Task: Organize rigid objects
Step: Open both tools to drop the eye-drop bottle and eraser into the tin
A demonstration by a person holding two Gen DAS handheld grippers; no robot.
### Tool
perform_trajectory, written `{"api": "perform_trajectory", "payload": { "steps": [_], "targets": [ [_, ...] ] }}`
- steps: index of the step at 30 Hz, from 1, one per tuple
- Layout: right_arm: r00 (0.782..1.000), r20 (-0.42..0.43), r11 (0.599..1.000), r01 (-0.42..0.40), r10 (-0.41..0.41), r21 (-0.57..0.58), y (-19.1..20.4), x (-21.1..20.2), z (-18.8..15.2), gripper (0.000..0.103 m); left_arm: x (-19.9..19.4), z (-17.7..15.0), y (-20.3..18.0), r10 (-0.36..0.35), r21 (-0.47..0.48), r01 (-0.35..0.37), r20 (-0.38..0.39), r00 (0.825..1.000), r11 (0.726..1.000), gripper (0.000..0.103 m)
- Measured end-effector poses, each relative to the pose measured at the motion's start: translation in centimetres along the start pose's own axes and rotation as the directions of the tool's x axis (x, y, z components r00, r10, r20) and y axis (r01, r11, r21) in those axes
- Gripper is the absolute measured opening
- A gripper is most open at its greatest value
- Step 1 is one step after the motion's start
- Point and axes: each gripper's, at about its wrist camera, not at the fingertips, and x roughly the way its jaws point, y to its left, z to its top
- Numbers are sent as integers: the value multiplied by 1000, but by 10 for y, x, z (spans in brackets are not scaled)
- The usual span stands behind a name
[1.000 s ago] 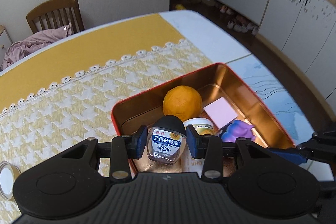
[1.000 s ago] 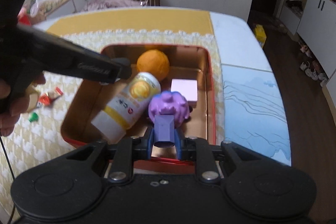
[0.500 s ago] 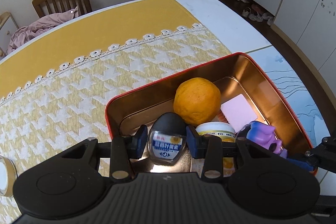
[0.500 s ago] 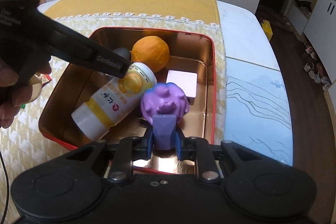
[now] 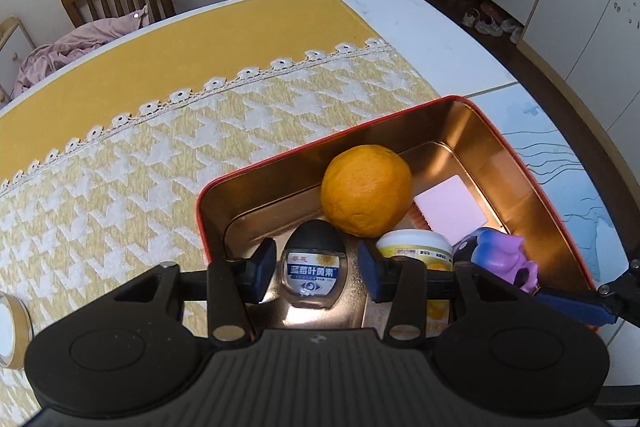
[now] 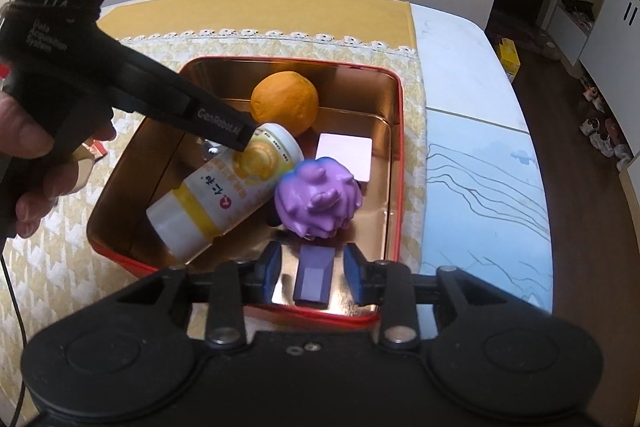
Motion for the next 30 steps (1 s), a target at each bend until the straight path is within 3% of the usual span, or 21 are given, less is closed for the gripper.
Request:
{"api": "perform_trajectory", "payload": {
  "steps": [8,18,30],
  "targets": [
    [999,35,1000,-4,3,22,1,-13,-4,38,-20,-8,5,-30,-26,31,32,999,999,49],
    [996,86,998,-11,6,59,4,-36,-9,54,-59,-23,10,-94,-34,98,126,988,995,52],
    [988,152,995,-27,12,101,25,-59,-5,73,-103,-48,27,-116,-10,121,219,969,993,53]
  ]
}}
